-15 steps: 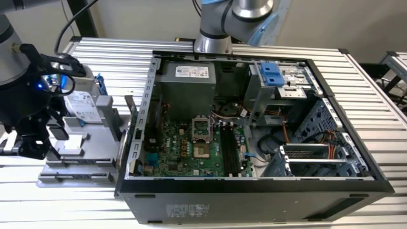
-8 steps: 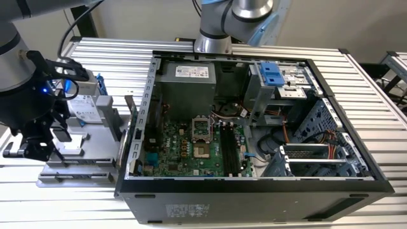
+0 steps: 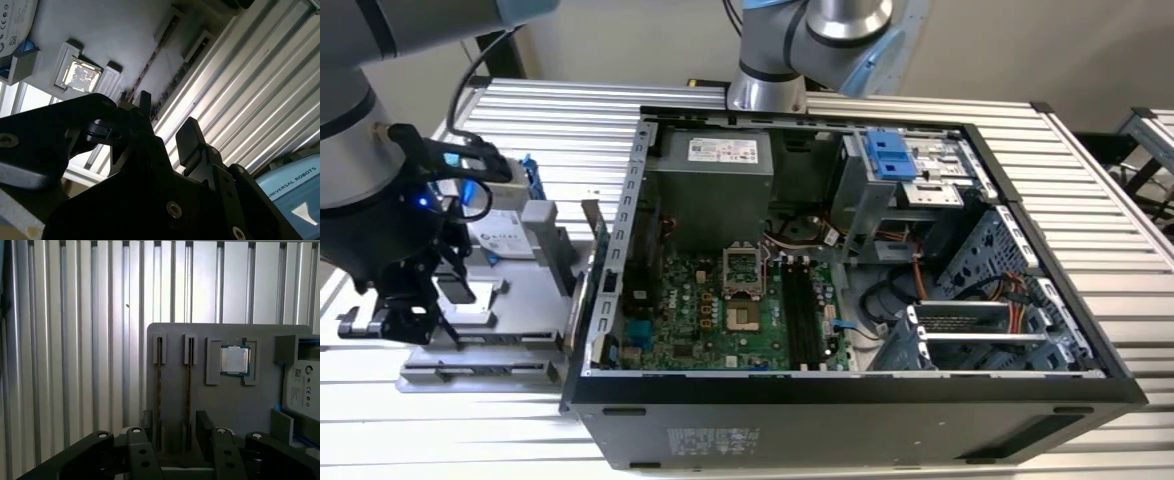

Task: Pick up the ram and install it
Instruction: 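Pick up the ram and move it above insertion slot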

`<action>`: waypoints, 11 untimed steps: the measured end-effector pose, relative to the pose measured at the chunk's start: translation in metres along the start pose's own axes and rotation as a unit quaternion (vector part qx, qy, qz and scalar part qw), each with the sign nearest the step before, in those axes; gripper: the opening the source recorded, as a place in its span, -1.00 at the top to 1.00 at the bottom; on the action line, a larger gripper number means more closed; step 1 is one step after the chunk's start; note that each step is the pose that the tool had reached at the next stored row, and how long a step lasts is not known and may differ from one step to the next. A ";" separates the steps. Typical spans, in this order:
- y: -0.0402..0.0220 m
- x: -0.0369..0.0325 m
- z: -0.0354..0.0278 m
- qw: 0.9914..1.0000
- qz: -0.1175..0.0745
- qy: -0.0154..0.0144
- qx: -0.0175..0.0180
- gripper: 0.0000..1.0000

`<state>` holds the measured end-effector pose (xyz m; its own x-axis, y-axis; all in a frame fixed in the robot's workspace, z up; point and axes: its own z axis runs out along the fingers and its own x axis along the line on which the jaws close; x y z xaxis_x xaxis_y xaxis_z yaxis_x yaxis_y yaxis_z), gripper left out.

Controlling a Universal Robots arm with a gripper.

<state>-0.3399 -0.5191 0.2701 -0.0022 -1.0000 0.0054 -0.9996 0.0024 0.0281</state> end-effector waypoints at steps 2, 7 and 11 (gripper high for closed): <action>0.0000 0.0002 0.0030 1.000 0.000 0.000 0.000 -1.00; -0.0003 0.0054 0.0101 1.000 0.000 0.000 0.000 -1.00; -0.0005 0.0088 0.0159 1.000 0.000 0.000 0.000 -1.00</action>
<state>-0.3398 -0.5279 0.2542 -0.0023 -1.0000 0.0053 -0.9996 0.0024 0.0281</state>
